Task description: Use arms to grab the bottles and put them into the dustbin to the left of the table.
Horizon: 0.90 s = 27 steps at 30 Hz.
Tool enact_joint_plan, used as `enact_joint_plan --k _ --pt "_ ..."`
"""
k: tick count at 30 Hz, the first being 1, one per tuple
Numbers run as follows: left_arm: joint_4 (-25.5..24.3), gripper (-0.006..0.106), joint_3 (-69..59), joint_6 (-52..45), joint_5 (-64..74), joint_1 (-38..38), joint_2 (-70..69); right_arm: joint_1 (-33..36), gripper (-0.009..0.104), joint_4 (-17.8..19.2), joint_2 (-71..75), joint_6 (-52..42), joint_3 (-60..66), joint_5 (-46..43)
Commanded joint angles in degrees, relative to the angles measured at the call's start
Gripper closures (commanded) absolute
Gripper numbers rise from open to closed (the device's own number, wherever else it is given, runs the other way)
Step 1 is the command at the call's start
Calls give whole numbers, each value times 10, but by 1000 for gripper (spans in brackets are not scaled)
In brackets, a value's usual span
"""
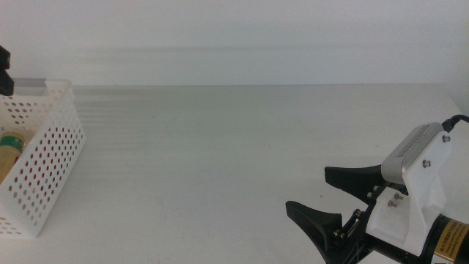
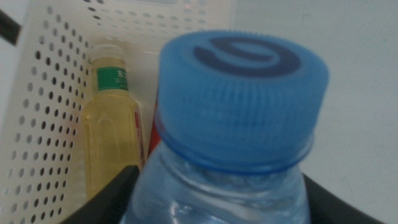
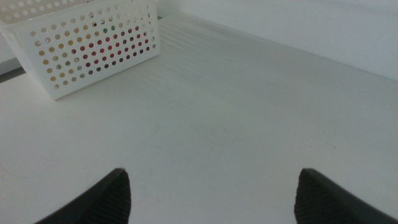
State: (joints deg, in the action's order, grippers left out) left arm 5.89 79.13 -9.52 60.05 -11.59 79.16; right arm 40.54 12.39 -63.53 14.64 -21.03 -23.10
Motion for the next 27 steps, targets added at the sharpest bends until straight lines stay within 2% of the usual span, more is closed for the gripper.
enact_joint_plan --k 1,16,27 --pt "32 94 48 -31 -10 -18 11 0 19 0 10 -6 -12 -40" --pt "30 94 110 -64 21 -80 165 0 19 0 10 -6 -12 -40" --pt "44 92 110 -64 -23 -83 250 0 19 0 10 -6 -12 -40"
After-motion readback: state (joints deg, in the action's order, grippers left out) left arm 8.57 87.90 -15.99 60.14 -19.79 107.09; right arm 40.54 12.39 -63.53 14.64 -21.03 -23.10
